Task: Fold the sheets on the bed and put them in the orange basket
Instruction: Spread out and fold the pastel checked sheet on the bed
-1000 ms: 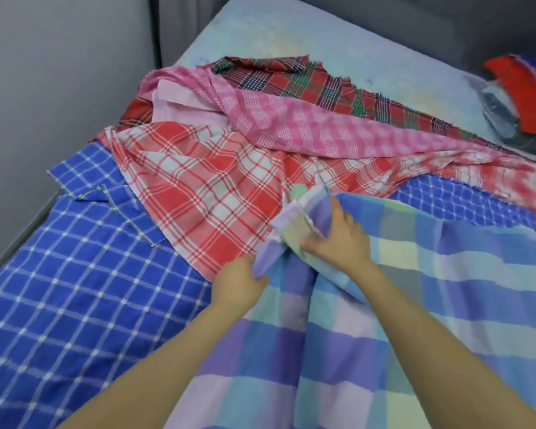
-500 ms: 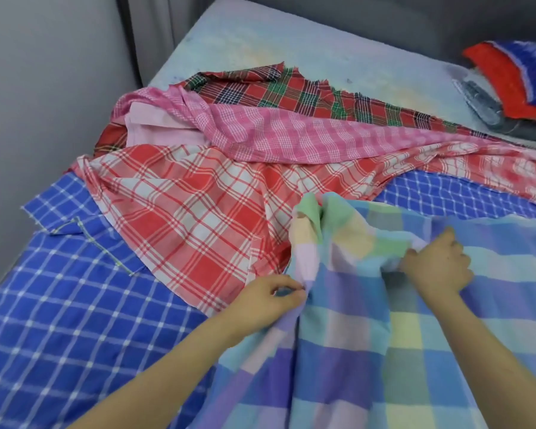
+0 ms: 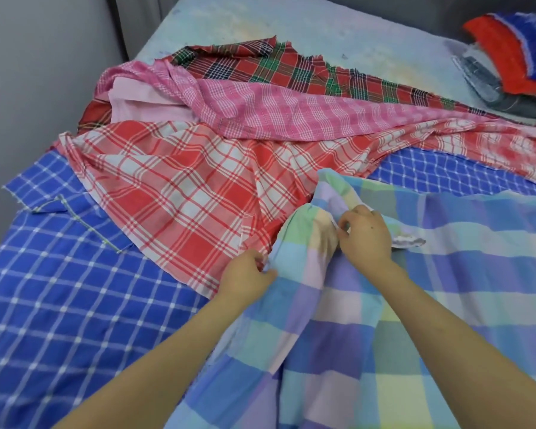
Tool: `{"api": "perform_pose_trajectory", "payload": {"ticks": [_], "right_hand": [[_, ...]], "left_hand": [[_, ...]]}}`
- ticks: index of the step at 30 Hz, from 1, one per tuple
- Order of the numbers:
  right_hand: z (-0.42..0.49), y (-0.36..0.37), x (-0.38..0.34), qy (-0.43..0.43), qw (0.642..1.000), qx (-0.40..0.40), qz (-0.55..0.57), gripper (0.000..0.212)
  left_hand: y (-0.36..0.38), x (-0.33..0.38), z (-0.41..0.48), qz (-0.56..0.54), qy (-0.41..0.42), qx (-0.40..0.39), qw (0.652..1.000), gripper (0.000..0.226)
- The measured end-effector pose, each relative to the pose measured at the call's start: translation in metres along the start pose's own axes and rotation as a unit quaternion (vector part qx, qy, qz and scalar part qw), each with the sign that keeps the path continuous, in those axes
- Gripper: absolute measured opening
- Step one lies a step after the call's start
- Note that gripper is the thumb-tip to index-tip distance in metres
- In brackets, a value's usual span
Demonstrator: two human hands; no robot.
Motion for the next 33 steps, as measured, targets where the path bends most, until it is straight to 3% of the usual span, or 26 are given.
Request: {"api": "perform_pose_trajectory", "payload": {"ticks": [2,4,6,8,10,12,13,15,18,22,26,29,31,33], "right_hand": [[-0.009,-0.027,-0.005,-0.047,0.988,0.054,0.137,0.005],[-0.019,-0.057,-0.015,-0.078,0.962,0.064,0.254,0.017],[-0.022,-0.083,-0.028,-0.099,0.934,0.049,0.34,0.031],[-0.016,-0.1,-0.037,-0.112,0.912,0.024,0.394,0.034],[-0.008,-0.112,-0.045,-0.139,0.916,0.004,0.376,0.027],[-0.001,-0.114,-0.047,-0.153,0.922,-0.014,0.355,0.018],[0.001,-0.115,-0.047,-0.157,0.922,-0.021,0.353,0.022],[0.002,-0.122,-0.051,-0.172,0.918,-0.023,0.357,0.038],[0.007,-0.13,-0.057,-0.173,0.923,-0.015,0.342,0.034],[0.026,-0.14,-0.055,-0.141,0.932,0.013,0.333,0.016],[0.05,-0.132,-0.076,-0.118,0.954,0.026,0.273,0.017],[0.065,-0.116,-0.11,-0.115,0.955,0.022,0.272,0.008],[0.074,-0.099,-0.135,-0.099,0.948,-0.016,0.302,0.02],[0.077,-0.082,-0.153,-0.091,0.941,-0.062,0.321,0.038]], "left_hand": [[0.01,-0.003,-0.002,-0.137,-0.073,-0.041,0.987,0.024],[0.012,0.006,-0.009,-0.259,-0.105,-0.081,0.957,0.019],[0.004,0.022,-0.011,-0.355,-0.106,-0.111,0.922,0.015],[-0.016,0.042,-0.006,-0.408,-0.085,-0.085,0.905,0.01],[-0.055,0.058,0.009,-0.35,-0.005,0.012,0.937,0.036],[-0.092,0.096,0.014,-0.172,0.145,0.087,0.971,0.075],[-0.097,0.119,0.014,-0.083,0.21,0.077,0.971,0.085],[-0.09,0.16,0.015,0.089,0.27,0.0,0.959,0.084],[-0.079,0.183,0.023,0.269,0.26,-0.1,0.922,0.048],[-0.114,0.179,0.027,0.219,0.225,-0.102,0.944,0.024],[-0.176,0.173,0.011,0.061,0.174,-0.104,0.977,0.028],[-0.233,0.17,0.015,0.023,0.168,0.023,0.985,0.02],[-0.266,0.167,0.021,0.137,0.168,0.145,0.965,0.01],[-0.288,0.15,0.029,0.223,0.118,0.217,0.943,0.031]]}}
Point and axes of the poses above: each hand's wrist, its own z-axis towards the middle knuckle, its own y-axis out of the palm, x = y × z, the point moved 9 cm from there along z, towards the middle knuckle
